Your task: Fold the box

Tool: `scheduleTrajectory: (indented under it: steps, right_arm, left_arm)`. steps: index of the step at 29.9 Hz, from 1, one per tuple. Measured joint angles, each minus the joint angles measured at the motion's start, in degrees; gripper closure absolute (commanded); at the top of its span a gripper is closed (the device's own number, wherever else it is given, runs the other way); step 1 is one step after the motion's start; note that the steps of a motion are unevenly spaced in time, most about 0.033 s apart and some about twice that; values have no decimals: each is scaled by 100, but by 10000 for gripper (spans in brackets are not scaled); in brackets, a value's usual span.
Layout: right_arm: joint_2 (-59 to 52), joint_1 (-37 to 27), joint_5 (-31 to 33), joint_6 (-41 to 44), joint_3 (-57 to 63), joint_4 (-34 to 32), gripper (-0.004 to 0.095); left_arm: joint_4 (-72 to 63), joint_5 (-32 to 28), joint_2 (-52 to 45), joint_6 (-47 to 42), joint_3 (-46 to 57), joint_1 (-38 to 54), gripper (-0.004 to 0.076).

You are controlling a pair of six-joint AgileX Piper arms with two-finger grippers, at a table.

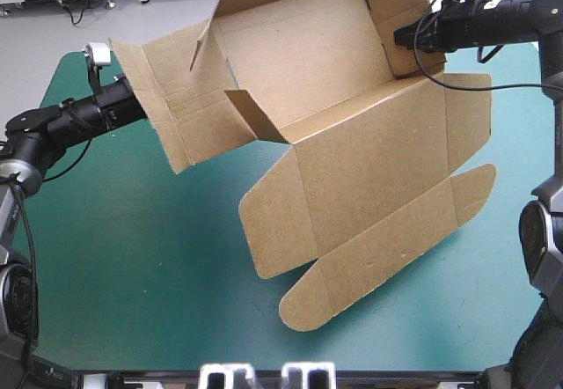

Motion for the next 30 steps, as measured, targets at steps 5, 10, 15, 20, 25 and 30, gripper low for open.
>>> scheduleTrajectory:
  steps: [5,10,15,20,25,30]
  right_arm:
    - [0,107,0,0,0,-413,932]
    - [0,114,0,0,0,-792,932]
    - [0,114,0,65,0,-939,931]
    - [0,114,-69,269,0,-1338,930]
    - [0,127,-353,304,0,-1540,931]
    - [0,301,-540,308,0,-1669,931]
  left_arm:
    - [0,0,11,-648,0,-130,442]
    - [24,0,11,-950,-7,-554,262]
    - [131,-19,11,-1091,-144,-915,262]
    - [389,12,11,-1464,-517,-1006,262]
    - [540,48,11,-1775,-898,-1025,262]
    - [972,89,6,-2222,-1115,-1043,262]
